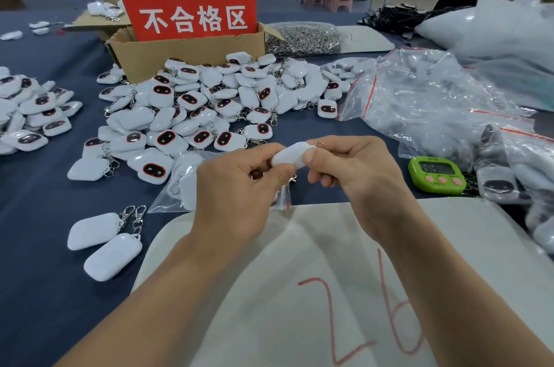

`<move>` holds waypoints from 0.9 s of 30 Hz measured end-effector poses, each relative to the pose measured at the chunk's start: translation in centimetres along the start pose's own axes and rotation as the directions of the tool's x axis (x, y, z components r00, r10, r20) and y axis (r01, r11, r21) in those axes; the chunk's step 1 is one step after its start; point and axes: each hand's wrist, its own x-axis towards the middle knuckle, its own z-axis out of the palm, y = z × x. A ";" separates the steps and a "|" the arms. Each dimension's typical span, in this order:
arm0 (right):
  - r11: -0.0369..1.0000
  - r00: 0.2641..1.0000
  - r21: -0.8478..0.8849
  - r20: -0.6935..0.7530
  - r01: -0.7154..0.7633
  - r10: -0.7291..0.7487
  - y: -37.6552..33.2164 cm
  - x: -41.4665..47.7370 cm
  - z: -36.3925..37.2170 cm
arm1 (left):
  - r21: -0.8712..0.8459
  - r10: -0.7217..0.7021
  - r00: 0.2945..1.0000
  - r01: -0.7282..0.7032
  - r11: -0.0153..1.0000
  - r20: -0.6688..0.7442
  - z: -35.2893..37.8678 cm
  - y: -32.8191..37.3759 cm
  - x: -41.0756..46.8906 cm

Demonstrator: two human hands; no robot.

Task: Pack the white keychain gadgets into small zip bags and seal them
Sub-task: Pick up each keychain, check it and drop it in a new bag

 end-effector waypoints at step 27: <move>0.950 0.911 -0.178 -0.373 -0.255 0.175 1.6 1.2 0.1 | 0.651 -0.228 0.973 0.197 0.733 -0.036 0.8 0.6 0.1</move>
